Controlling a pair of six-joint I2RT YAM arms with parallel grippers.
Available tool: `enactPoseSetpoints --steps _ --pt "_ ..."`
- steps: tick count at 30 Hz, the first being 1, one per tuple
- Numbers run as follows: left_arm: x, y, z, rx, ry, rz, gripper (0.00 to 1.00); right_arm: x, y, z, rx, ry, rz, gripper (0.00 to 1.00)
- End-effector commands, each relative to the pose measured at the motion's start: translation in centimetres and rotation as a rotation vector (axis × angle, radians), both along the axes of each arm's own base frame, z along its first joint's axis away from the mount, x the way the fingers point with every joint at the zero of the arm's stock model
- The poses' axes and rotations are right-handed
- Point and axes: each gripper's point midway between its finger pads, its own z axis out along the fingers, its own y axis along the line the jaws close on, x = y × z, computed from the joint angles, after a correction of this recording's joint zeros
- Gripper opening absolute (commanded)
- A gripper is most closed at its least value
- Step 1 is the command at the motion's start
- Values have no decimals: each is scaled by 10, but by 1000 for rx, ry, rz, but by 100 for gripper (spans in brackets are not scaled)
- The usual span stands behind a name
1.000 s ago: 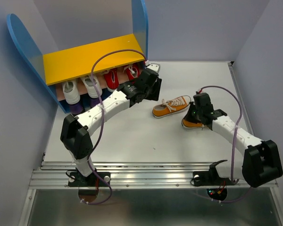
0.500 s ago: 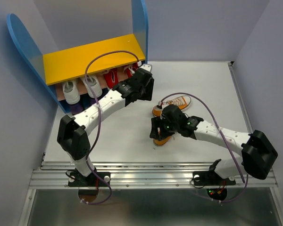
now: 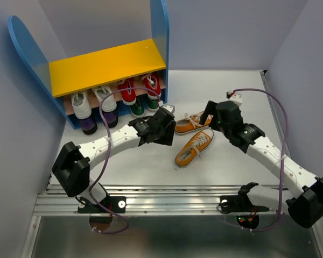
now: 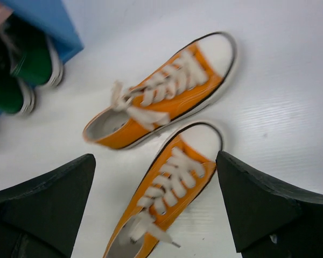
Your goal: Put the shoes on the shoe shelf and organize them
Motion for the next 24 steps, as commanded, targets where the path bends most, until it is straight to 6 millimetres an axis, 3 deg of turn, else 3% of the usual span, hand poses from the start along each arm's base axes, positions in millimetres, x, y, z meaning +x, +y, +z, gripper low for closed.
enactPoseSetpoints --steps 1,4,8,13,19,21,23,24 --pt "-39 -32 -3 -124 69 -69 65 15 -70 12 -6 -28 -266 100" --pt "-56 -52 -8 -125 83 -135 71 18 -81 17 3 -30 -289 100" --pt "-63 -67 -24 -91 94 -183 71 20 -81 20 15 -32 -287 100" --pt "-57 -77 -38 -57 90 -207 68 18 -79 14 21 -16 -278 100" --pt "-51 -82 -69 -1 101 -204 59 17 -79 19 39 -30 -281 100" --pt "-46 -83 -71 16 86 -201 48 16 -79 19 39 -30 -283 100" --pt "-43 -85 -71 30 82 -202 29 16 -80 18 40 -30 -288 100" --pt "-40 -86 -68 30 72 -199 24 15 -81 19 41 -33 -289 100"
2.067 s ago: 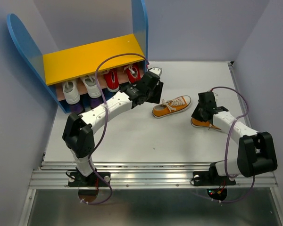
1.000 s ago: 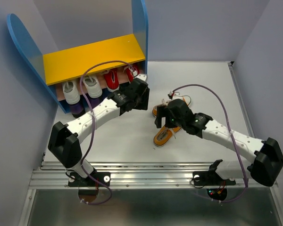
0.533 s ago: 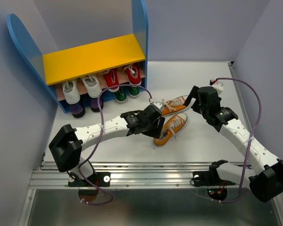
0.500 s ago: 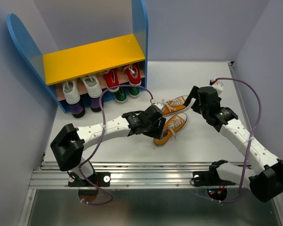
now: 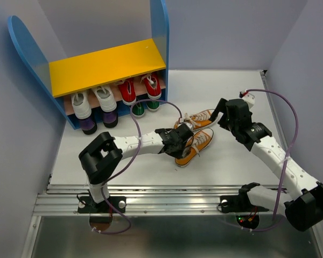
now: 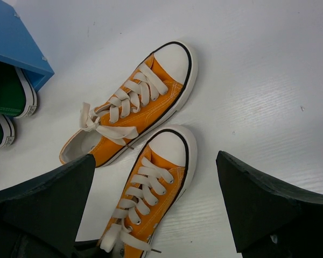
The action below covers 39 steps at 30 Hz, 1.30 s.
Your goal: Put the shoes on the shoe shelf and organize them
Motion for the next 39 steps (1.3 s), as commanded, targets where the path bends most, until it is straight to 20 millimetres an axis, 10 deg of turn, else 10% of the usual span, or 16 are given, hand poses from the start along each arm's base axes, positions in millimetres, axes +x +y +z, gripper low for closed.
enactPoseSetpoints --steps 1,3,14,25,39 --pt "18 -16 25 -38 -86 -8 17 0 -3 15 25 -47 -20 100" --pt "21 -15 31 -32 -105 2 0 0 -4 16 25 -51 -24 100" --pt "21 11 138 -148 -258 28 0 -3 -15 20 35 -82 -101 100" --pt "31 41 230 -215 -403 95 0 -27 -70 49 24 -237 -375 100" --pt "94 168 293 -203 -512 541 0 -28 -73 49 -3 -224 -382 100"
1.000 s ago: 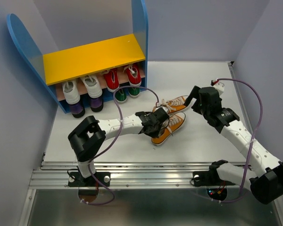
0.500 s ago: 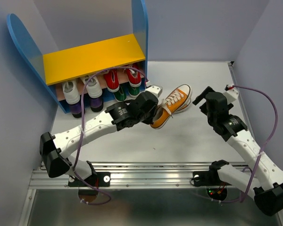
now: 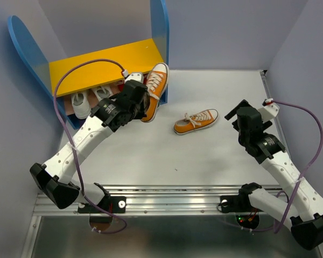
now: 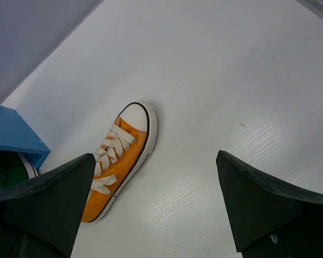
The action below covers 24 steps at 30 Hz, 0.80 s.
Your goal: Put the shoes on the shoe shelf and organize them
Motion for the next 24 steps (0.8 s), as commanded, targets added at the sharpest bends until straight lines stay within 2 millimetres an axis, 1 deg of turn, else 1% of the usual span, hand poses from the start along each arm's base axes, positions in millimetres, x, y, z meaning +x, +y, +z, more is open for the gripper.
enactPoseSetpoints --steps 1,3,4,6,7,11,12,13,14,15,16,17,18,19,20,24 --pt "11 27 67 -119 -174 124 0 1 -7 8 1 -30 -48 100" --pt "12 32 71 -126 -177 137 0 0 -7 7 4 -29 -44 100" --pt "15 36 78 -139 -184 150 0 0 -7 7 2 -26 -42 100" --pt "17 37 87 -169 -193 149 0 0 -6 6 2 -24 -37 100" --pt "20 41 98 -186 -211 164 0 0 -6 7 3 -25 -36 100" --pt "29 53 117 -188 -245 206 0 -1 -6 6 7 -24 -33 100" --pt "32 63 118 -178 -245 234 0 -1 -5 7 9 -25 -32 100" --pt "34 68 126 -183 -260 245 0 -1 -5 7 10 -24 -31 100" --pt "37 72 126 -168 -255 250 0 -1 -5 6 11 -22 -30 100" --pt "41 80 130 -168 -264 267 0 -1 -4 6 12 -21 -29 100" --pt "42 84 144 -177 -293 273 0 0 -4 6 12 -23 -29 100" --pt "45 88 146 -158 -295 275 0 0 -4 6 14 -22 -26 100" --pt "47 96 151 -151 -308 300 0 0 -4 5 12 -19 -26 100" --pt "49 96 153 -147 -310 305 0 0 -3 5 12 -18 -24 100" --pt "54 104 159 -147 -321 331 0 0 -3 5 11 -16 -23 100" --pt "62 128 155 -118 -314 421 0 0 -2 4 10 -12 -18 100"
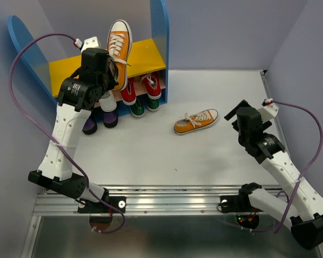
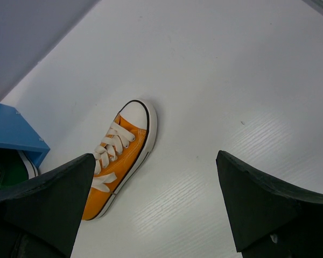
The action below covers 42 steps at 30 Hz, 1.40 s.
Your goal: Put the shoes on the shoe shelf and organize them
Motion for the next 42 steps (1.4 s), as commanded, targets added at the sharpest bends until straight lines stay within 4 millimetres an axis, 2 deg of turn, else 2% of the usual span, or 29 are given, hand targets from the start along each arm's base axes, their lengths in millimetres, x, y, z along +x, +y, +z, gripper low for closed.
enactPoseSetpoints --steps 1,6,18,25,28,30,42 --pt "9 25 36 -25 -120 100 0 1 -3 6 9 -21 -20 100" --pt "13 66 33 -18 -118 223 0 0 -2 3 6 -11 -12 100" --pt "19 121 22 -1 -100 365 0 3 0 -2 1 8 -5 100" --pt "10 166 22 108 -78 522 0 3 1 -5 0 16 -3 100" --pt "12 173 18 147 -50 536 0 5 3 -5 5 19 -1 100" --pt "12 189 15 158 -43 589 0 7 5 -7 3 28 3 100" --pt "29 213 4 136 -40 609 0 11 9 -4 -2 36 26 100"
